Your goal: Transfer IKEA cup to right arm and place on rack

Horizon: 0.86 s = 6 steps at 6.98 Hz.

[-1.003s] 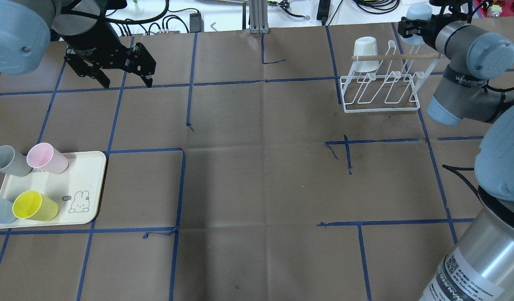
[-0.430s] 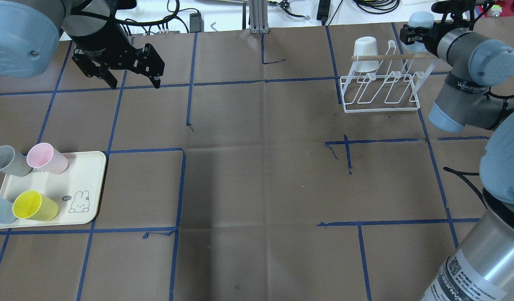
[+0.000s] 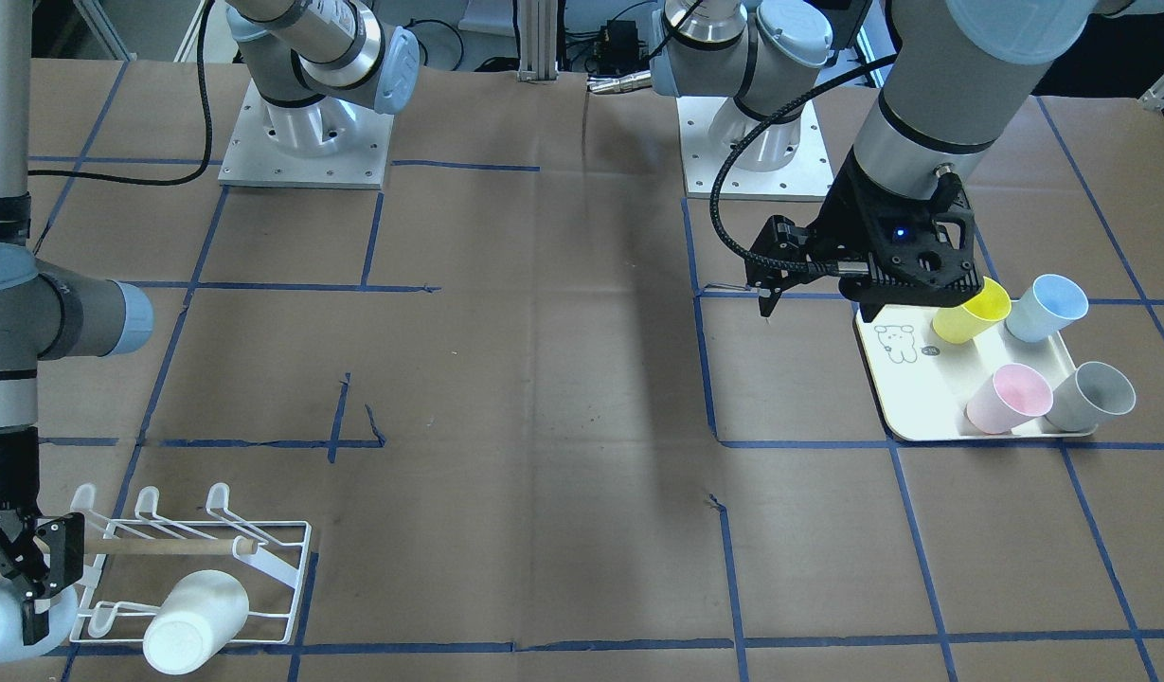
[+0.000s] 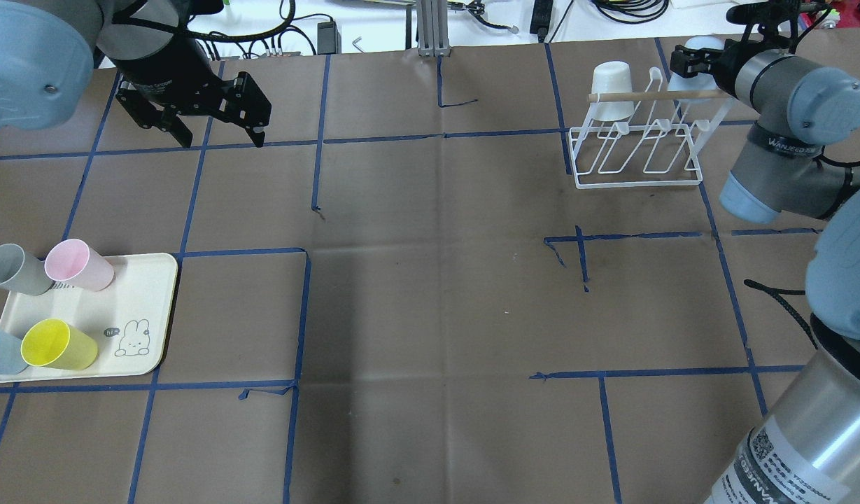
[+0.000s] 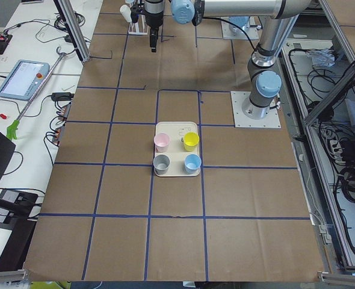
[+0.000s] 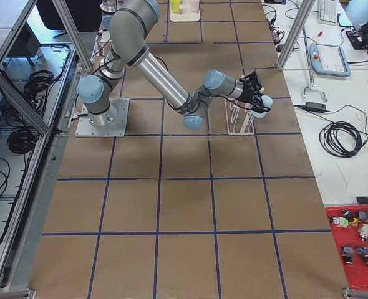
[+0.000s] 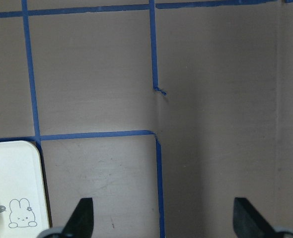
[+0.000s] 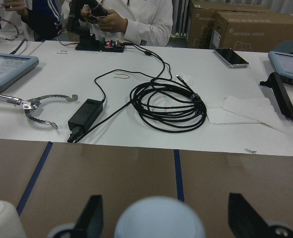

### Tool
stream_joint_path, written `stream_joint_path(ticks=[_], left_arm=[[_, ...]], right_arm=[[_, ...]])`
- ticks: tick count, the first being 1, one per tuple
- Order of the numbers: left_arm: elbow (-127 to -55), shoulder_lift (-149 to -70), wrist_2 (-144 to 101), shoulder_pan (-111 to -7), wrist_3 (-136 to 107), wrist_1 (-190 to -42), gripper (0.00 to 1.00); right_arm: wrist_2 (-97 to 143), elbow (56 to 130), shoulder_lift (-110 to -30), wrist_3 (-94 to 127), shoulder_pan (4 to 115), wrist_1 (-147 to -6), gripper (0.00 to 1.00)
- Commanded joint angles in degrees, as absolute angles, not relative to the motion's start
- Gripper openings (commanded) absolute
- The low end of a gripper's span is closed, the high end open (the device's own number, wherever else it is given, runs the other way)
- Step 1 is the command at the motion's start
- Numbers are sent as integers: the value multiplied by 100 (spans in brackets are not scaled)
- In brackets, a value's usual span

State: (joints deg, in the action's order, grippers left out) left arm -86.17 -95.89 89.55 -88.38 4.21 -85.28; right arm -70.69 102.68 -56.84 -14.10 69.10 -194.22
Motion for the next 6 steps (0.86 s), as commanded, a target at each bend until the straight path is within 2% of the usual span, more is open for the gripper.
stream_joint_path(ticks=[1,3,5,6], left_arm=[[-8622,-9589,8965,-8833,422,-8534,99],[-8613,-9580,8974,-8833,422,-8534,99],[-8613,-9580,8982,-8833,334,-8525,99],[-8613,-9580,8982,-8833,264,-8525,99]], right_arm=[[-7084,10213,-5721,-1424,6908,-19415,100],[-7075,10195,-6255,-1398,6952,-19084,100],[-7075,10204,-6363,-1450,6961,-18923,100],[-7101,10195,-6920,-1398,6978,-17722,100]])
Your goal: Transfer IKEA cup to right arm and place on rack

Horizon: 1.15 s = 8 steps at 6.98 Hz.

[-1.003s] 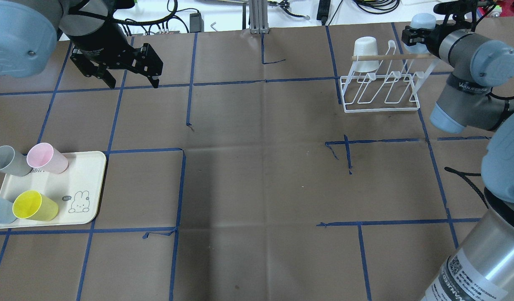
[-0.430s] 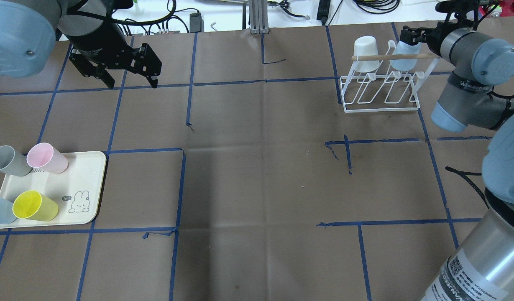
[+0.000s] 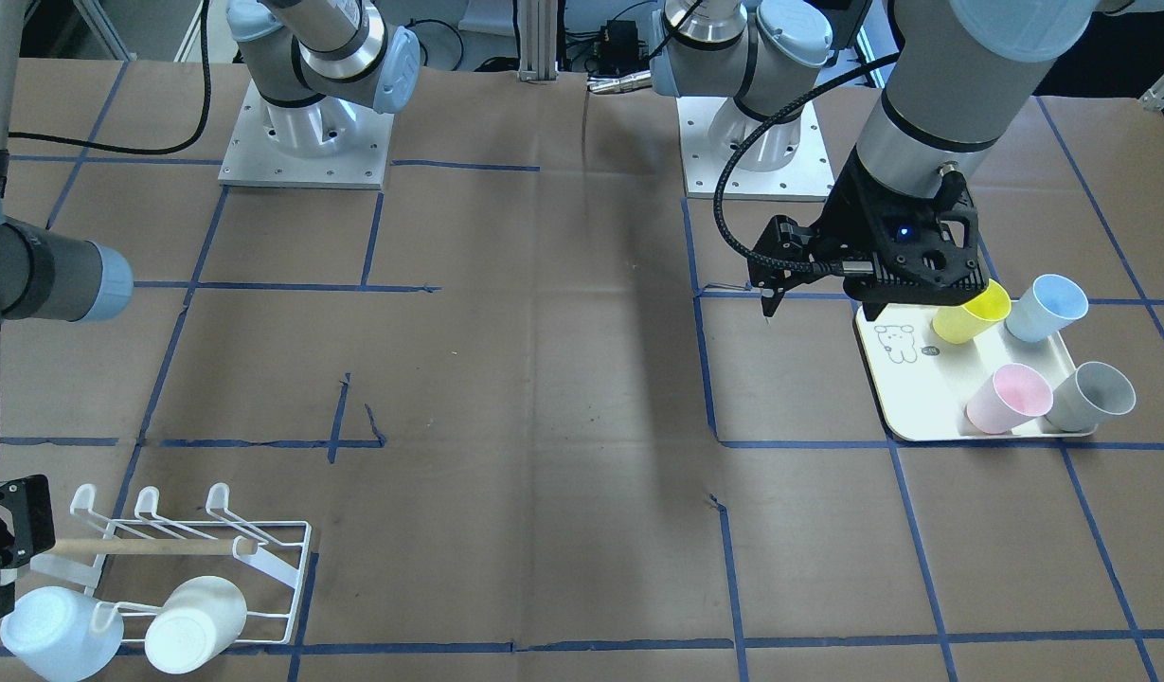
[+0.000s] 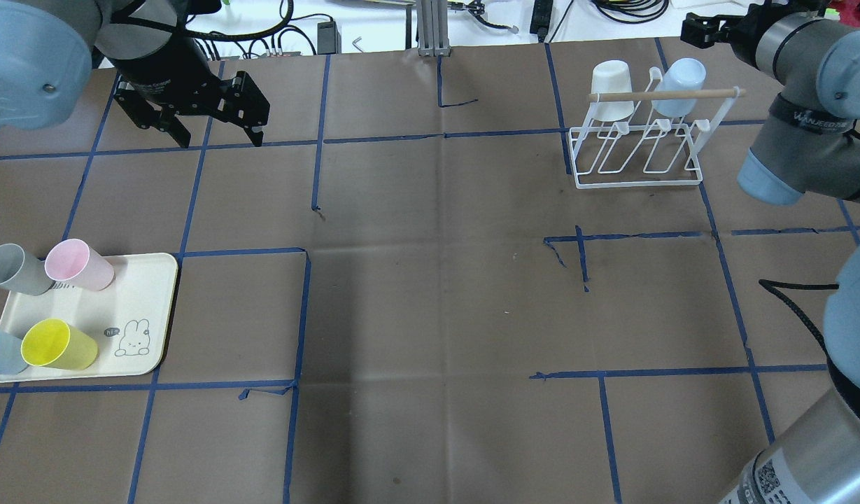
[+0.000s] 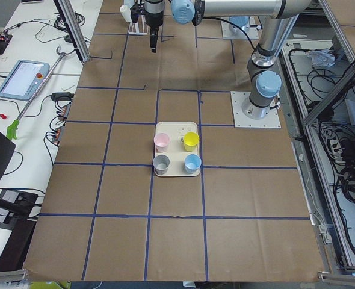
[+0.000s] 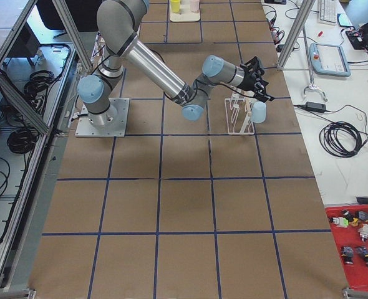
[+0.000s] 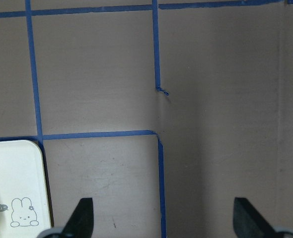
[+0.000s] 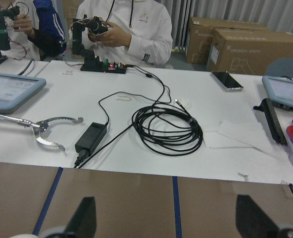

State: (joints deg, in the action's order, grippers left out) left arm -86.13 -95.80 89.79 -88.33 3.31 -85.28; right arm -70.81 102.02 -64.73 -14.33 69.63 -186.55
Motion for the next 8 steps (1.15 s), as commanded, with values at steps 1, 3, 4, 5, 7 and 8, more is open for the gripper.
stream_joint_path(ticks=[1,3,4,5,7,8], left_arm=[[-8613,-9580,8991,-8833,177,-8525,99],[-8613,-9580,9000,-8824,167,-8525,99],[-8613,-9580,9000,-8824,80,-8534,99],[-8613,-9580,9009,-8824,53,-8534,99],[-8622,-9580,9009,-8824,53,-8534,99],[-8613,-9580,9017,-8824,53,-8534,99]], right_arm=[[-7119,10204,-7291,-1389,7022,-17171,100],[-8110,10002,-7970,-1267,7618,-15028,100],[-8286,9993,-8137,-1248,7759,-14420,100],[-8540,9967,-8504,-1022,7935,-13405,100],[-8675,9958,-9052,-738,8147,-11484,100],[-8805,9906,-9096,-721,8374,-10669,100]])
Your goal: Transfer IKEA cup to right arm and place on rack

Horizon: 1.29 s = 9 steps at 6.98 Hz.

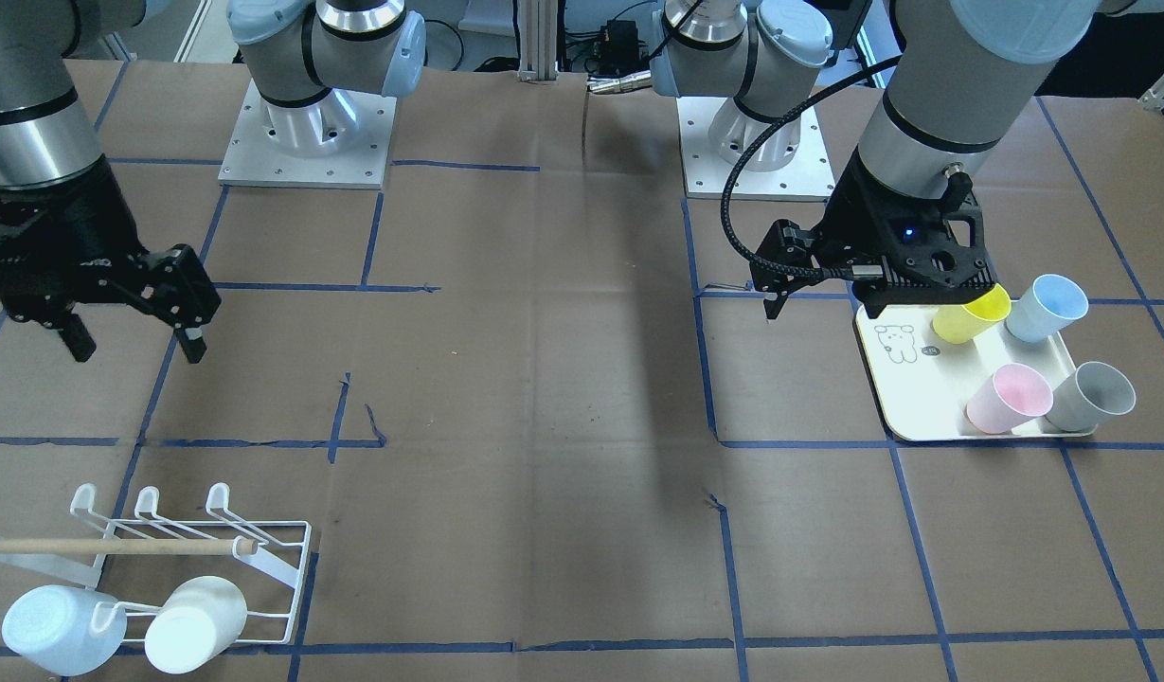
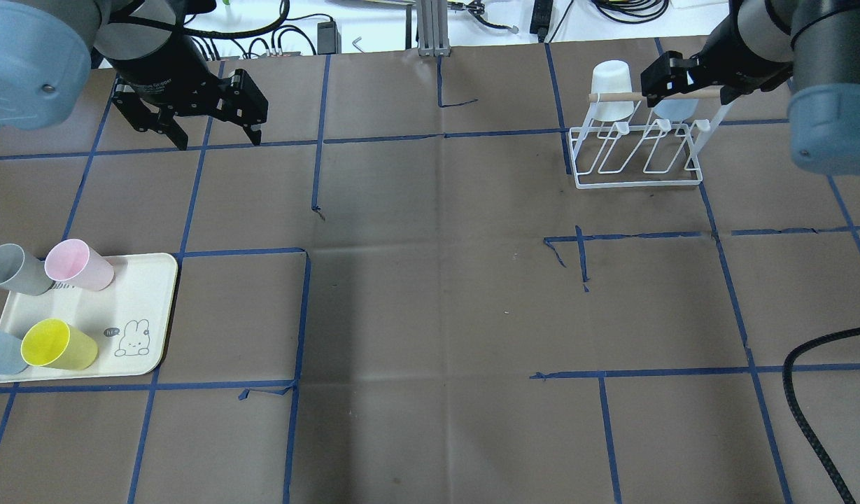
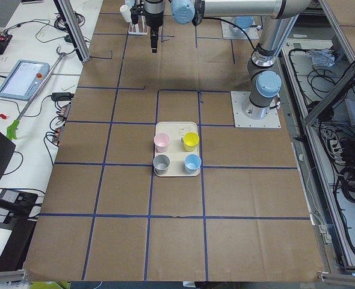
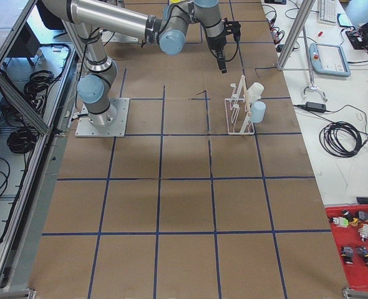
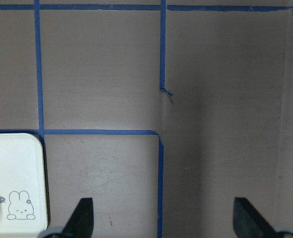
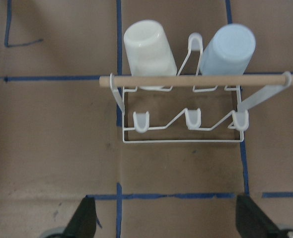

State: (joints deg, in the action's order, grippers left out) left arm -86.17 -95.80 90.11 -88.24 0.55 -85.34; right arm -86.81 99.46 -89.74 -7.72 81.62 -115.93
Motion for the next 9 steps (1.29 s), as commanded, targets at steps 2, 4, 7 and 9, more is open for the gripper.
stream_joint_path(ticks=[2,4,7,9], left_arm=[[-8613,-9580,9018,-8824,61,-8525,99],[-8622,-9580,9018,-8824,70,-8525,99],[-8613,-9580,9026,-8824,70,-8534,99],[-8622,-9580,9018,-8824,70,-8534,99]], right_arm=[[-8981,9408,-9097,-111,9317,-9893,100],[-9105,8914,-9088,-26,9519,-9258,100],[-9105,9026,-9140,-26,9379,-8983,100],[-9053,9035,-9149,-18,9185,-8904,100]])
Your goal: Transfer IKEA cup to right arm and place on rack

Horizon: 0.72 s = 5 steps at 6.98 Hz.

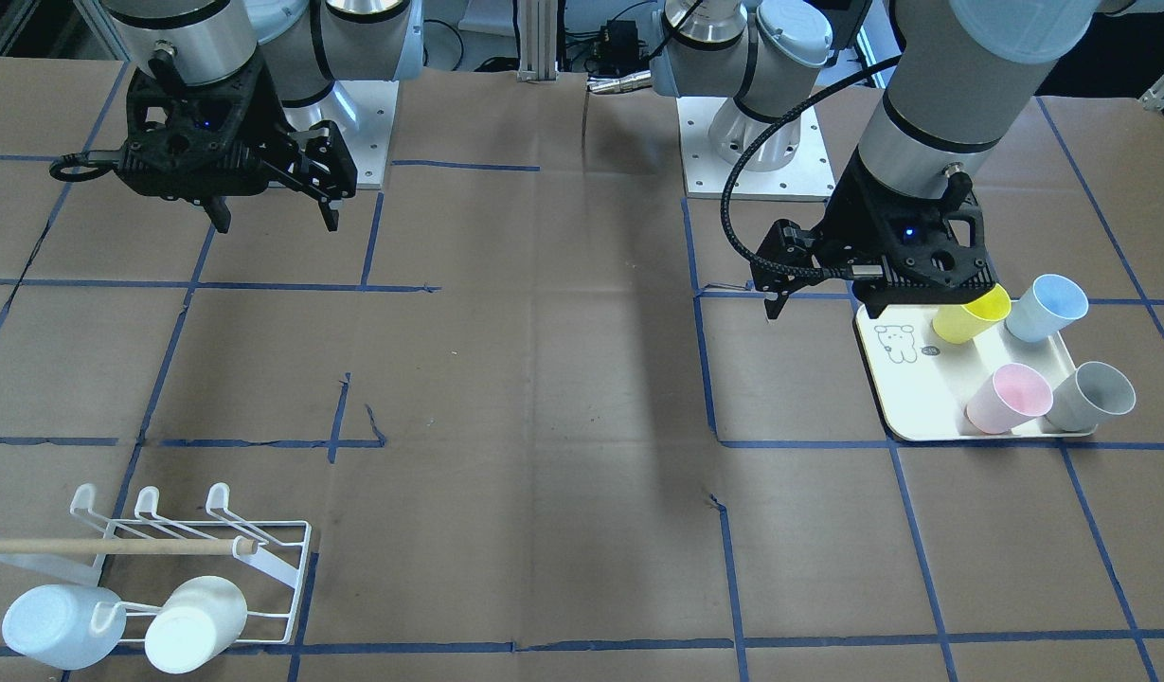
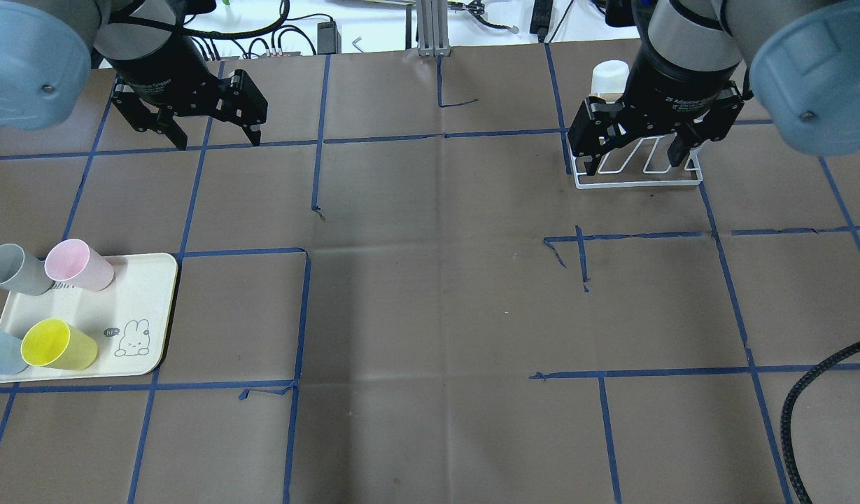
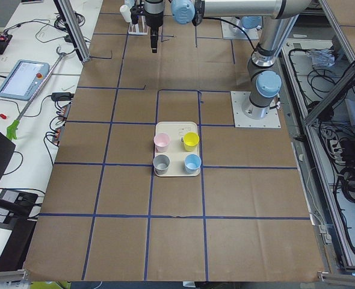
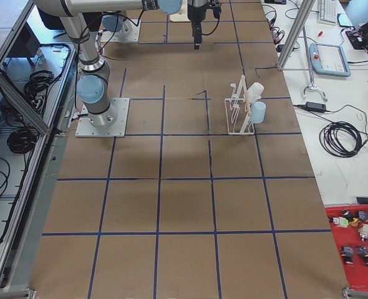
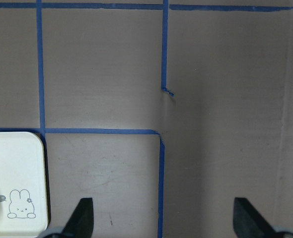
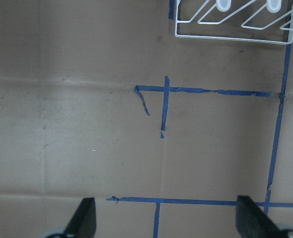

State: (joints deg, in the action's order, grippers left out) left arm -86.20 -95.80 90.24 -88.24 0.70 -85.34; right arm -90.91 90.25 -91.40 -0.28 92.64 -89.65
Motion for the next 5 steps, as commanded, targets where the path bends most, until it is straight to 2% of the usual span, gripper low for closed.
stream_joint_path(ticks=[1,5], left_arm=[[-8622,-9589,9018,-8833,62,-8525,99],[-8622,-9650,9018,-8833,61,-8517,99]], right_arm=[[-9044,9105,-9184,17,9202,-8912,100],[-9018,9343,-9351,123,9211,-9088,100]])
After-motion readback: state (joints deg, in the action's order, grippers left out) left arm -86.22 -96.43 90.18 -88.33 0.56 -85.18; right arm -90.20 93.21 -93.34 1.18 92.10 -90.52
